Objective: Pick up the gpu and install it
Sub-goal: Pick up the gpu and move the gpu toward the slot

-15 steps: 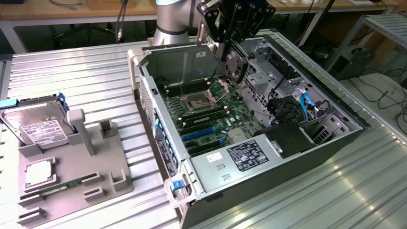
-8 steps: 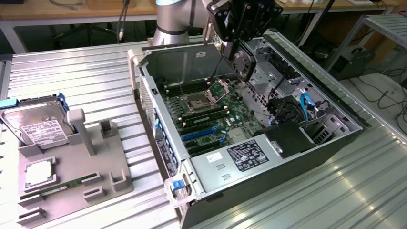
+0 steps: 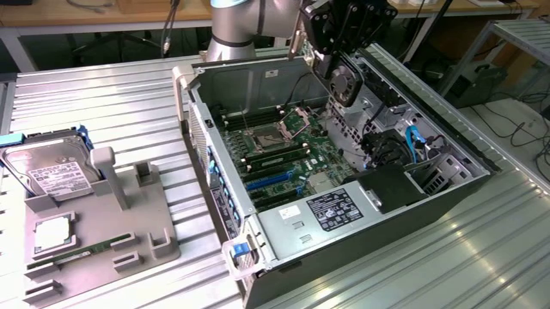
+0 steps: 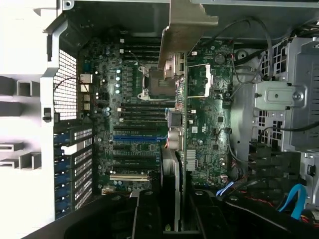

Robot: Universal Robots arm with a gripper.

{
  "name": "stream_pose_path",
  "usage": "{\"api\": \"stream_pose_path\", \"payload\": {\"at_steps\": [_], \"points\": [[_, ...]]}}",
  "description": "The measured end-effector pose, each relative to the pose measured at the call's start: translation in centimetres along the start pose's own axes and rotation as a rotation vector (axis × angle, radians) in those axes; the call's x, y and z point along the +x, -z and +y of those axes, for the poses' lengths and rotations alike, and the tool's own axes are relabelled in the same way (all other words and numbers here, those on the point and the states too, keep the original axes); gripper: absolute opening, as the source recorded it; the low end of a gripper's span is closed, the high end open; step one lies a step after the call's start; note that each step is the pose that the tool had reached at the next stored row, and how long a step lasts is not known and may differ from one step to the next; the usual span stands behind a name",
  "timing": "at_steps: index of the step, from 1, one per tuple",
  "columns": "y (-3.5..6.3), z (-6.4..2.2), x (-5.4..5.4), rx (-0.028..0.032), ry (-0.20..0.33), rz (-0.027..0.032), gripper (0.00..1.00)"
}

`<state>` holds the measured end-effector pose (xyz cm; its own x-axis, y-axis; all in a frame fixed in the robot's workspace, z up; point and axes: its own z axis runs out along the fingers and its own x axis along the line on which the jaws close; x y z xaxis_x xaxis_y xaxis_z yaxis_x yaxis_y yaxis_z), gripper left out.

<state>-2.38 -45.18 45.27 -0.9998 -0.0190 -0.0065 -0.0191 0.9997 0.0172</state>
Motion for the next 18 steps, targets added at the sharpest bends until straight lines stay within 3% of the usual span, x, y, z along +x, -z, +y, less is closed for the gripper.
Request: {"api": "stream_pose_path", "payload": {"at_steps": [9,18], "points": [[-0.03,-0.05,-2.6,0.0,0.0,0.0,0.27],[-0.04,-0.05,-2.8,0.0,0.0,-0.0001,0.27]]}}
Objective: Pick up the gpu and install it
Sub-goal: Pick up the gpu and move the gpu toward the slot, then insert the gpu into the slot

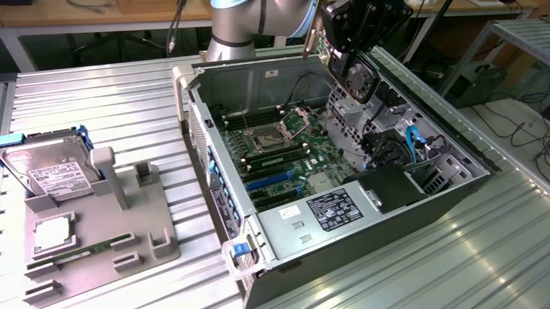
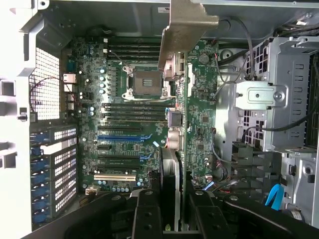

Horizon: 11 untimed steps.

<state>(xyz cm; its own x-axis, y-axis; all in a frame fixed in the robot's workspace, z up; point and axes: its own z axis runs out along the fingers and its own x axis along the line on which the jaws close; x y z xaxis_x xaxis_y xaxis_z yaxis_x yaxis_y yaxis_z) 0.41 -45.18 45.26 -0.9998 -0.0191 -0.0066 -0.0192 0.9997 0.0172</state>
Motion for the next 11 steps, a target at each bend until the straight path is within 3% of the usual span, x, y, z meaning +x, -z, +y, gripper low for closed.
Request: {"api": "stream_pose_path", "payload": {"at_steps": [8,11], "points": [[0.0,0.0,-0.01,0.0,0.001,0.0,0.27],[0.0,0.0,-0.01,-0.0002,0.036,0.0006,0.27]]}}
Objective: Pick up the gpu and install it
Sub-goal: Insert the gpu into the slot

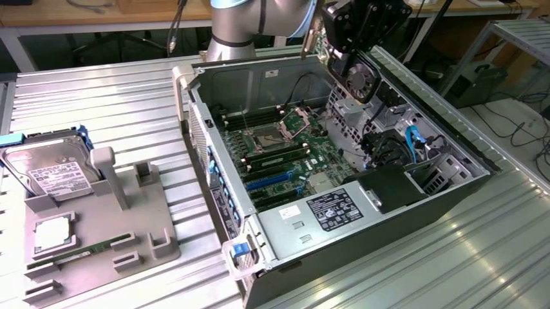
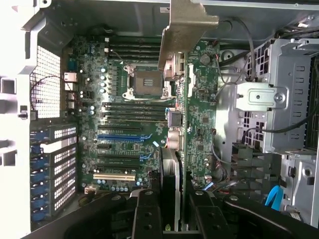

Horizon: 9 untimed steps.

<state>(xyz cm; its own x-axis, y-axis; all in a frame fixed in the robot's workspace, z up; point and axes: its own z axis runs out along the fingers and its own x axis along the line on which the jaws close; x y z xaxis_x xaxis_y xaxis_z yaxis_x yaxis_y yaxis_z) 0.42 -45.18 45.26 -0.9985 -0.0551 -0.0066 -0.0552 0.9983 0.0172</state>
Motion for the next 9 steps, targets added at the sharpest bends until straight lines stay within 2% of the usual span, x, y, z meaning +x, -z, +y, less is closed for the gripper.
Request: {"api": "stream_pose_path", "payload": {"at_steps": [5,9], "points": [[0.0,0.0,0.0,-0.0006,0.084,0.0014,0.27],[0.0,0.0,0.03,-0.0008,0.124,0.0022,0.27]]}}
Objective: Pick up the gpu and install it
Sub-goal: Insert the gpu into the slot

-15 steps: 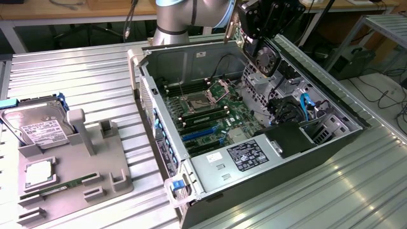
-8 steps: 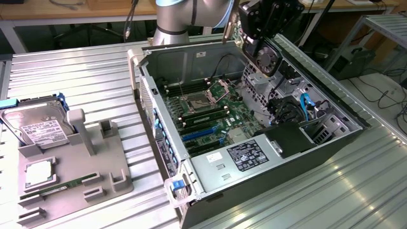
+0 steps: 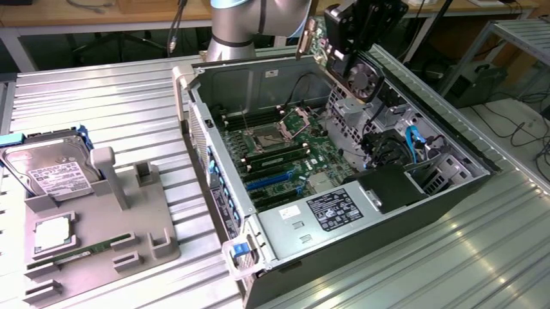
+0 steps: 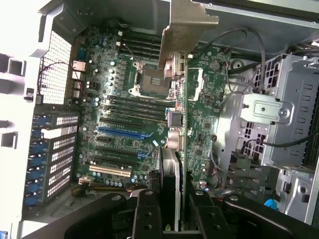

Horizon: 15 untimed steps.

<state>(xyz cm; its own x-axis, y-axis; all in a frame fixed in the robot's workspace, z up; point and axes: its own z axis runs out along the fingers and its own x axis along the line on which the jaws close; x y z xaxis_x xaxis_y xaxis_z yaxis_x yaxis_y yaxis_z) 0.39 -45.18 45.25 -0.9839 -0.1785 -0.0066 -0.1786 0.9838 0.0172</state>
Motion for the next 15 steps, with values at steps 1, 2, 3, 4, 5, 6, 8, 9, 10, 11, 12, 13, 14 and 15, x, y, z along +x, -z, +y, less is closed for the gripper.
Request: {"api": "stream_pose_path", "payload": {"at_steps": [1,2,3,4,5,6,8,9,10,11,12,13,14,15], "points": [[0.0,0.0,0.02,-0.0002,0.031,0.0005,0.27],[0.0,0.0,0.03,-0.0003,0.052,0.0009,0.27],[0.0,0.01,0.04,-0.0006,0.089,0.0015,0.27],[0.0,0.01,0.04,-0.0007,0.115,0.002,0.27],[0.0,0.01,0.04,-0.0008,0.127,0.0022,0.27],[0.0,0.01,0.05,-0.0009,0.145,0.0025,0.27],[0.0,0.01,0.05,-0.0012,0.199,0.0034,0.27],[0.0,0.01,0.05,-0.0013,0.213,0.0037,0.27],[0.0,0.01,0.05,-0.0015,0.228,0.0039,0.27],[0.0,0.01,0.05,-0.0015,0.242,0.0042,0.27],[0.0,0.01,0.05,-0.0016,0.255,0.0044,0.27],[0.0,0.01,0.06,-0.0017,0.267,0.0046,0.27],[0.0,0.01,0.06,-0.0018,0.283,0.0049,0.27],[0.0,0.01,0.07,-0.0019,0.296,0.0051,0.27]]}}
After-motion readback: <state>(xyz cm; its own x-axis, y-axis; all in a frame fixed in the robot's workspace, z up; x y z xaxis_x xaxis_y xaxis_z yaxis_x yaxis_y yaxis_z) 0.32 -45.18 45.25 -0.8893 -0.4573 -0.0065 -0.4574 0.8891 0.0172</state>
